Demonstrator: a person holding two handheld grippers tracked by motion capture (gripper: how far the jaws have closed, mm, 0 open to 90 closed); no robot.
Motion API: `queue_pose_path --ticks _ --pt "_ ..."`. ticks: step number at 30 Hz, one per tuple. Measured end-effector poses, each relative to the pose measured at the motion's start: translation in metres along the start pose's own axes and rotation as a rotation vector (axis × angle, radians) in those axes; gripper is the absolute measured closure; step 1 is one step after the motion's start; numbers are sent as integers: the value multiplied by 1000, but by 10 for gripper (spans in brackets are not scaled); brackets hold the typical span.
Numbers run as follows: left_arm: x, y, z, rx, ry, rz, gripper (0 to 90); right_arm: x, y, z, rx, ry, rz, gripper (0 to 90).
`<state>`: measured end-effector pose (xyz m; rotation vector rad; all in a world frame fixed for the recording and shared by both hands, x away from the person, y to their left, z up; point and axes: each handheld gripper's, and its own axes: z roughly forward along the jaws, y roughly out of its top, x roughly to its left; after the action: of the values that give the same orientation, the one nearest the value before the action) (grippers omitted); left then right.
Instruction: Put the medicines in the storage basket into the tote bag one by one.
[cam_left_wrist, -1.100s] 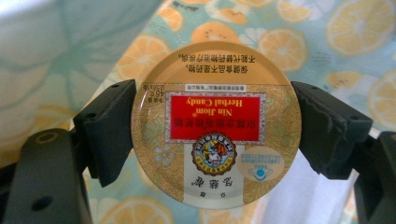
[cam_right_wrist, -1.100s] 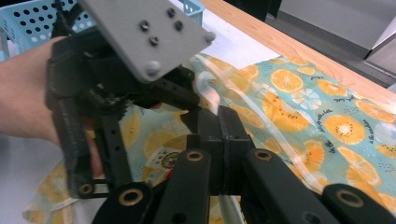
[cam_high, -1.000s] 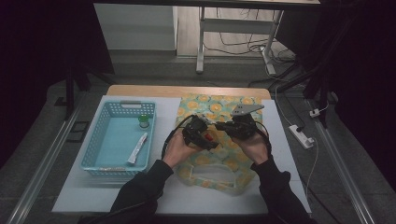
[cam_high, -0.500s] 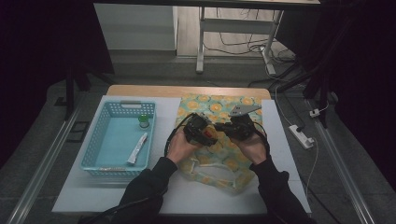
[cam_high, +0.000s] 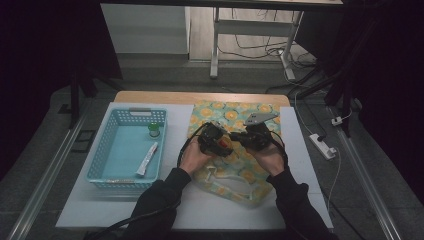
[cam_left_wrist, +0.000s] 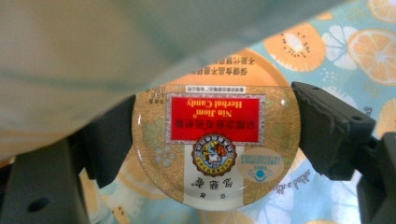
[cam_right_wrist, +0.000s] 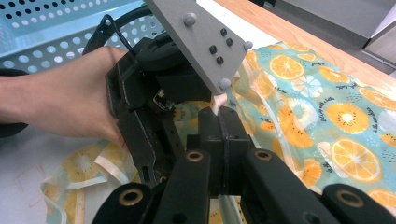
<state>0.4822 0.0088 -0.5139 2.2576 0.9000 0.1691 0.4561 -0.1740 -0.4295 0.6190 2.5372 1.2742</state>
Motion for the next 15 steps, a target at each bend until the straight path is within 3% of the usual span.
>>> queue_pose_path --ticks 2,8,15 --pt "-2 1 -3 -9 1 -9 134 0 0 -1 -4 0 1 900" --pt "-11 5 -20 20 10 22 86 -1 1 -4 -16 -3 3 900" --pt "-21 5 -40 11 -38 21 62 -2 0 -5 -17 0 10 900"
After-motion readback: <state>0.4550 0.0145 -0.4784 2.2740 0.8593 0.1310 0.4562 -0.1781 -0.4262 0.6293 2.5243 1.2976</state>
